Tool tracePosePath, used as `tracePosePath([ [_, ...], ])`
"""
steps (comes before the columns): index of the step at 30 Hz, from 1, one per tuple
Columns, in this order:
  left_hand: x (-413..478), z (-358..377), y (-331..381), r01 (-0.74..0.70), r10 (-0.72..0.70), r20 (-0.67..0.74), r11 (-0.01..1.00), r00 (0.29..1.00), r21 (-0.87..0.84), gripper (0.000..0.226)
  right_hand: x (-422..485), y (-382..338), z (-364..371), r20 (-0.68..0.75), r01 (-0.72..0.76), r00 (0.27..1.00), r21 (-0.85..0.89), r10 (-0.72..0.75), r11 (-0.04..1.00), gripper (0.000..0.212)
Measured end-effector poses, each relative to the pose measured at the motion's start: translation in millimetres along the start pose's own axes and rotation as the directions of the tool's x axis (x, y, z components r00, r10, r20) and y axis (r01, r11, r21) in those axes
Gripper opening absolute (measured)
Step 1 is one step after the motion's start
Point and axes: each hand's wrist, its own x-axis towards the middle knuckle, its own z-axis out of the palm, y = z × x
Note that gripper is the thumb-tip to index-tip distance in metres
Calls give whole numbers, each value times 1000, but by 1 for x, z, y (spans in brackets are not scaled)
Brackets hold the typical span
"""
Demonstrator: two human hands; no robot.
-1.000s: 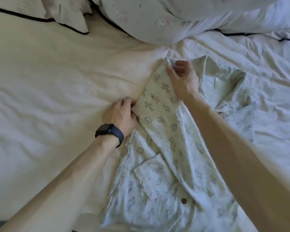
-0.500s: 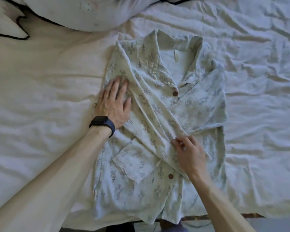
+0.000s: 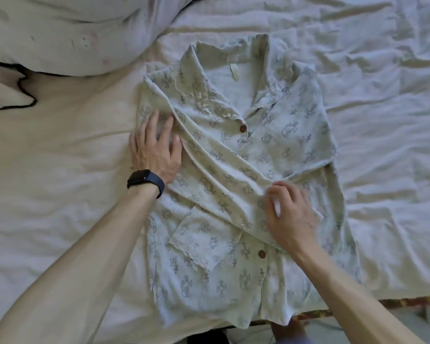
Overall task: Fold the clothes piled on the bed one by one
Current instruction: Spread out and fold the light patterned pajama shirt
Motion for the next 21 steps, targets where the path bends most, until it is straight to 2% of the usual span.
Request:
tracePosePath([
  [3, 40, -4, 9, -76, 76, -29, 997, 997, -18, 53, 1, -39, 29, 88, 172, 981, 13, -173, 985, 36],
  [5, 62, 0, 4, -39, 34, 75, 997, 997, 64, 56, 9, -51, 48, 194, 170, 967, 1, -167, 985, 51],
  [7, 75, 3, -10, -10, -35, 220, 980, 975, 199, 59, 18, -43, 58, 316, 177, 941, -146, -123, 973, 61],
  [9, 86, 0, -21, -16, -68, 294, 961, 953, 275, 61, 22, -17, 58, 402, 123, 916, -283, 1, 951, 66],
  [10, 88, -4, -22, -24, -62, 286, 957, 956, 288, 61, 23, -3, 54, 409, 63, 909, -324, 79, 944, 69],
  [12, 83, -11, -19, -31, -18, 186, 966, 982, 258, 61, 21, 13, 43, 369, -44, 910, -373, 192, 927, 73],
  [14, 57, -10, -2, -82, 61, 120, 981, 991, 176, 63, 13, 9, 37, 316, -75, 926, -388, 209, 919, 77],
  [16, 13, 2, 22, -219, 199, 167, 969, 966, 116, 64, 3, -10, 38, 308, 24, 948, -320, 80, 947, 75],
  [19, -60, 31, 42, -381, 348, 215, 914, 913, 138, 63, -17, -22, 51, 358, 295, 914, -267, -190, 917, 64],
  [21, -90, 43, 35, -379, 335, 228, 906, 914, 189, 64, -24, -6, 53, 427, 313, 888, -292, -170, 904, 62],
])
